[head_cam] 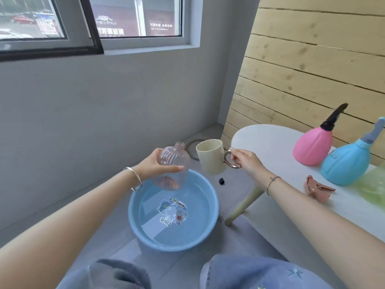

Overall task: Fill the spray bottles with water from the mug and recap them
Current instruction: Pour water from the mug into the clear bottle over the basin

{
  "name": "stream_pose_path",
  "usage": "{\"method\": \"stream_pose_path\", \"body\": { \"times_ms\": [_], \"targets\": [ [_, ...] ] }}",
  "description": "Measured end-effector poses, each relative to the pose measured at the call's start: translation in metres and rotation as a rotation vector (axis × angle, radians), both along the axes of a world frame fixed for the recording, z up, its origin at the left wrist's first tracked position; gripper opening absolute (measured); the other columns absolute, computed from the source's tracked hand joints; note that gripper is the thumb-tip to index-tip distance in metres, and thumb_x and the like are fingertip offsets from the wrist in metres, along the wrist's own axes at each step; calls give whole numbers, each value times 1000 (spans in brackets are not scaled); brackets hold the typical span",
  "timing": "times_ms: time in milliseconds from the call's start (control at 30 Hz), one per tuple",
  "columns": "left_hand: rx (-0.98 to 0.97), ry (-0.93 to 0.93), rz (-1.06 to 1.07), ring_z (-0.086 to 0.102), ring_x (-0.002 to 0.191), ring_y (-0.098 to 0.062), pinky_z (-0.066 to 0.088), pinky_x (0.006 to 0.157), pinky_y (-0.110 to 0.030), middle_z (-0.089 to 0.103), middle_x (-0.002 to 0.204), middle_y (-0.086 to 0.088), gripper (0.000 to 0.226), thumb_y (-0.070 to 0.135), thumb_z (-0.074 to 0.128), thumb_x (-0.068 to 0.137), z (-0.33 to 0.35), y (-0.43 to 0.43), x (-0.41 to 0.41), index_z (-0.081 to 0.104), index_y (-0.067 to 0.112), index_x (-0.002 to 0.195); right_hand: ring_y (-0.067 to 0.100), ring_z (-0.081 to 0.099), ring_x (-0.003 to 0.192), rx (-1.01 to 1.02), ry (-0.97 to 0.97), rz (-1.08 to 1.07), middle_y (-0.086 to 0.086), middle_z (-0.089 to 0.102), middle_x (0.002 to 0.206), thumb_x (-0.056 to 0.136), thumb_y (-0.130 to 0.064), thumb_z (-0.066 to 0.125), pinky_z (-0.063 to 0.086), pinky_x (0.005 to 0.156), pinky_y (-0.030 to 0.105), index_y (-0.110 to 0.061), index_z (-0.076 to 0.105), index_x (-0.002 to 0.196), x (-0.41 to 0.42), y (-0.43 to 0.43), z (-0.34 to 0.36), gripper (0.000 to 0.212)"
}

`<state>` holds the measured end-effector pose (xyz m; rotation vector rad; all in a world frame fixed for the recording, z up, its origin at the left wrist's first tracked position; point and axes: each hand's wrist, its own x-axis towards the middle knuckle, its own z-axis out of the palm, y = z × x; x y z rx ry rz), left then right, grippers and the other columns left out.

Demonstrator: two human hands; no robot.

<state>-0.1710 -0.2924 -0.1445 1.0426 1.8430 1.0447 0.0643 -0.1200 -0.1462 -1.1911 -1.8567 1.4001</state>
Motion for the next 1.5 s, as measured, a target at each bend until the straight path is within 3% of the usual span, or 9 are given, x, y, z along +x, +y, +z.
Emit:
{"method": "stream_pose_path", "body": {
  "times_ms": [233,433,700,867,1000,1167,1300,1400,1500],
  "targets": [
    [-93,-9,101,57,99,-2,44,74,-18,58,116,6,87,40,89,62,-79,19,-53,41,20,131,14,31,56,73,-233,121,-12,31,46,95,-38,52,25,56,29,-20,28,55,-65,13,-100,50],
    [-56,43,210,51,92,9,40,66,-5,55,109,12,70,36,85,69,-150,40,-70,42,26,123,16,37,60,148,-399,207,4,45,62,90,-46,57,29,58,31,5,56,70,-87,28,-191,55],
    [13,127,236,55,97,4,36,72,3,58,110,15,62,41,84,68,-219,39,-80,47,26,117,19,35,58,317,-568,335,1,40,56,91,-41,57,27,54,32,-11,44,60,-113,31,-252,45],
    [6,179,240,54,102,-6,35,79,-6,55,107,17,64,50,80,69,-246,31,-91,44,27,117,20,37,58,398,-612,368,0,41,55,92,-40,56,26,54,34,-14,42,59,-121,37,-266,45],
    [15,139,260,55,100,0,33,79,2,57,109,17,74,60,75,59,-262,31,-94,46,26,118,20,36,58,429,-604,363,-1,37,52,92,-37,57,25,54,34,-18,36,54,-127,41,-275,47],
    [52,91,281,54,112,-3,37,95,-8,56,123,10,82,49,80,64,-270,32,-97,44,19,132,23,35,59,421,-602,356,-4,32,48,92,-35,58,27,54,31,-22,32,51,-132,34,-291,50],
    [63,76,285,52,117,4,34,98,-5,55,128,15,95,64,79,59,-273,33,-96,44,22,136,21,32,56,412,-603,388,-2,31,49,92,-35,57,26,52,24,-20,32,52,-134,28,-299,50],
    [73,36,295,51,108,17,37,94,-2,55,120,22,87,55,82,60,-274,30,-96,45,23,132,21,32,57,391,-572,379,0,32,51,92,-35,57,23,50,26,-17,34,53,-134,25,-302,48],
    [68,18,295,52,112,11,38,98,-9,56,123,18,90,60,82,59,-275,27,-98,44,24,132,12,31,51,261,-472,288,-1,37,51,92,-33,59,22,48,24,-8,50,57,-131,29,-297,44]
  ]
}}
